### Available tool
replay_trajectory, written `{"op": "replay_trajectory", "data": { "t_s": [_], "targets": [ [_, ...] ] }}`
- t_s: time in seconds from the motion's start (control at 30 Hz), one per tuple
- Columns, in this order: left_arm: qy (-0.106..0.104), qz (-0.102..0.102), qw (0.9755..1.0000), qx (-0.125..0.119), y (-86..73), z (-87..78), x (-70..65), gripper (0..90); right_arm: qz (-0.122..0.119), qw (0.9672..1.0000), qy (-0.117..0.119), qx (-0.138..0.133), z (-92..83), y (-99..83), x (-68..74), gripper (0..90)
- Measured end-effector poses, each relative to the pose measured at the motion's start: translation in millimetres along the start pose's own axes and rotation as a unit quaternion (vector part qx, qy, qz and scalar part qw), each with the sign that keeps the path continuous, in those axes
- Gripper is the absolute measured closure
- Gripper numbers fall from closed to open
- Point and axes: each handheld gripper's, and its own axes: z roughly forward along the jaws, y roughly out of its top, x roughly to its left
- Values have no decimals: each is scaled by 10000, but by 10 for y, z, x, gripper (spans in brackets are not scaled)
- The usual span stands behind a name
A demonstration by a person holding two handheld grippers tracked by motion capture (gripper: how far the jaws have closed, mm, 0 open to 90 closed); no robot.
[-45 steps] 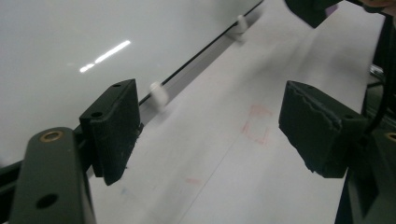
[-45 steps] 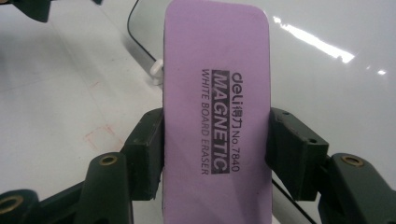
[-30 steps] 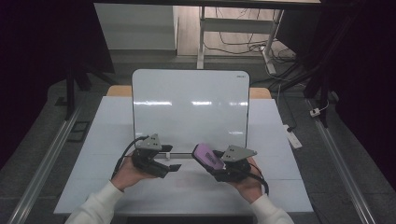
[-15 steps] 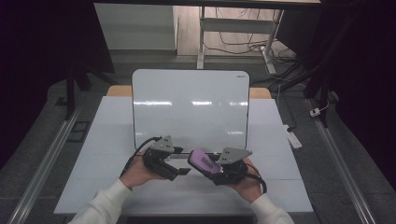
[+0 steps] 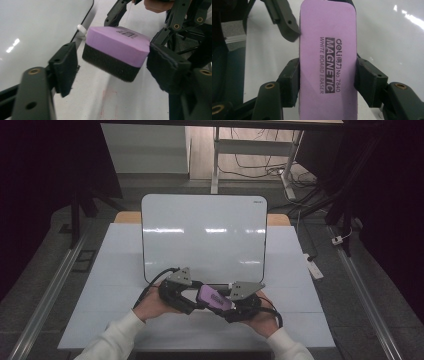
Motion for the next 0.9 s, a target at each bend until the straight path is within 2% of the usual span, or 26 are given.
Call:
{"op": "replay_trajectory", "data": {
  "t_s": [0.33,0.43,0.5,0.63,0.7,0.77,0.83,0.9],
  "targets": [
    [-129,109,9999,36,-11,16,3,346,-25,9999,144,40,12,-8,-20,401],
    [-146,-9,9999,-72,-11,1,9,365,6,9999,154,17,6,-4,-29,399],
    [-133,-137,9997,-177,-8,-31,23,371,118,9998,149,-74,-9,5,-39,389],
    [-76,-599,9975,-368,-20,-111,90,378,104,9988,-369,-300,-99,34,-10,350],
    [3,-773,9962,-397,-34,-131,117,378,25,9969,-703,-358,-149,49,27,355],
    [85,-1040,9937,-415,-48,-133,151,379,-135,9941,-1029,-328,-163,64,76,373],
    [115,-1250,9910,-456,-64,-128,178,379,-324,9921,-1180,-283,-143,73,120,389],
    [162,-1369,9893,-478,-74,-124,191,380,-451,9901,-1317,-184,-108,81,165,399]
  ]
}}
